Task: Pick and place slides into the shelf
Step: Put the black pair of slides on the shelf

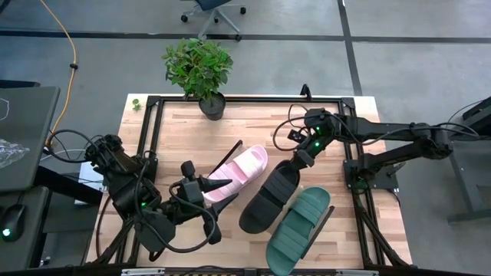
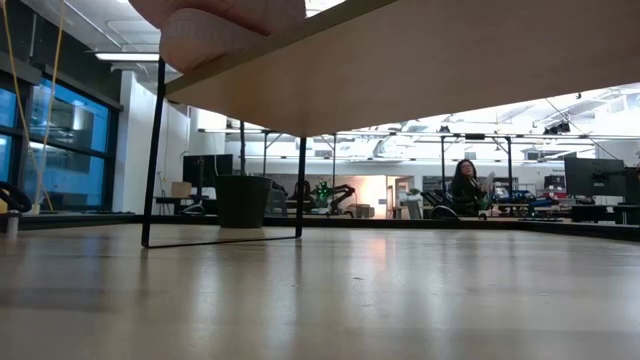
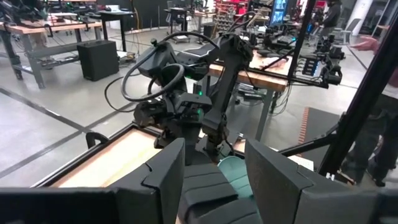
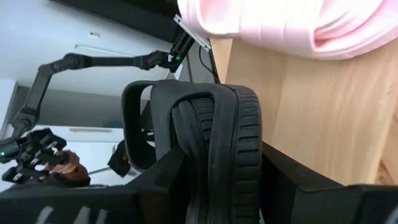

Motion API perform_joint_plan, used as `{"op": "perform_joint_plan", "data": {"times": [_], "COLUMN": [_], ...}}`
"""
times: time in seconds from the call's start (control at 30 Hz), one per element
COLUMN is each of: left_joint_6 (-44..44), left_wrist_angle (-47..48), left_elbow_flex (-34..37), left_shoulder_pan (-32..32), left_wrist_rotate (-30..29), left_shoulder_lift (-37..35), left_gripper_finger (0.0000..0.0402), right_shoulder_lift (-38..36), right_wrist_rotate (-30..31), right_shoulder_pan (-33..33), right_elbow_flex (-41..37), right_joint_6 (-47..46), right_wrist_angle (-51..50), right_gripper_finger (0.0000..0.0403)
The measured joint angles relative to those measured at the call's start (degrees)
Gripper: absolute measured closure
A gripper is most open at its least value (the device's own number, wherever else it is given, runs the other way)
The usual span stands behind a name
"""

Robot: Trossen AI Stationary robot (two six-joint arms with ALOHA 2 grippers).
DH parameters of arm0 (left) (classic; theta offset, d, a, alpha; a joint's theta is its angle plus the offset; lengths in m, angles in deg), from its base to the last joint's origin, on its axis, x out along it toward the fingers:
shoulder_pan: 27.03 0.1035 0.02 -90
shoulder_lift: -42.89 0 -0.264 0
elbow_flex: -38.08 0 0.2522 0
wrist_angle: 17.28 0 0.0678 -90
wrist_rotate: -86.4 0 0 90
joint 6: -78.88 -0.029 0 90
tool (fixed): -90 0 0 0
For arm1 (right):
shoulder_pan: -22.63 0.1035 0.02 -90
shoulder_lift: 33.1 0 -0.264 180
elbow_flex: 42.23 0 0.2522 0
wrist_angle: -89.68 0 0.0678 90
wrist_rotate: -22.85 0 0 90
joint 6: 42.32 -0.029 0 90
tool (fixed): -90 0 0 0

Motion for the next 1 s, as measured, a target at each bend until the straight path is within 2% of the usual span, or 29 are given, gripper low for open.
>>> {"op": "perform_joint_plan", "data": {"times": [0.37, 1.0], "left_joint_6": [-0.1, 0.0], "left_wrist_angle": [0.1, 0.0], "left_elbow_flex": [0.0, 0.0], "left_shoulder_pan": [0.0, 0.0], "left_wrist_rotate": [0.0, 0.8], "left_shoulder_lift": [0.0, 0.0], "left_gripper_finger": [0.0246, 0.0246], "right_shoulder_lift": [0.1, 2.6], "right_wrist_rotate": [4.9, 6.2], "right_shoulder_pan": [2.5, 3.4], "right_elbow_flex": [0.0, 0.0], "right_joint_6": [-0.9, -1.9], "right_wrist_angle": [-0.2, 0.5], "right_gripper_finger": [0.0277, 0.0277]}}
